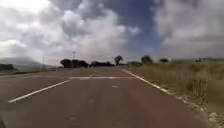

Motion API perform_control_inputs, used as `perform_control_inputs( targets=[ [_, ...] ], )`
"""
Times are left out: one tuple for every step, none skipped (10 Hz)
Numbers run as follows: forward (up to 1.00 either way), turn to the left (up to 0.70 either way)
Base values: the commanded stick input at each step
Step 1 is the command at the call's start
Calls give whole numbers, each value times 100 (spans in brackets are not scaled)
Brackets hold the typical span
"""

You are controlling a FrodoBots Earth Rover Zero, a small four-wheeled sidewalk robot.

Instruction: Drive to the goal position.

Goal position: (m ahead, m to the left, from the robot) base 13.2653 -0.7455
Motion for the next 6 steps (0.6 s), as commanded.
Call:
perform_control_inputs(
  targets=[
    [100,0],
    [100,0],
    [100,0],
    [100,0],
    [100,0],
    [100,0]
  ],
)
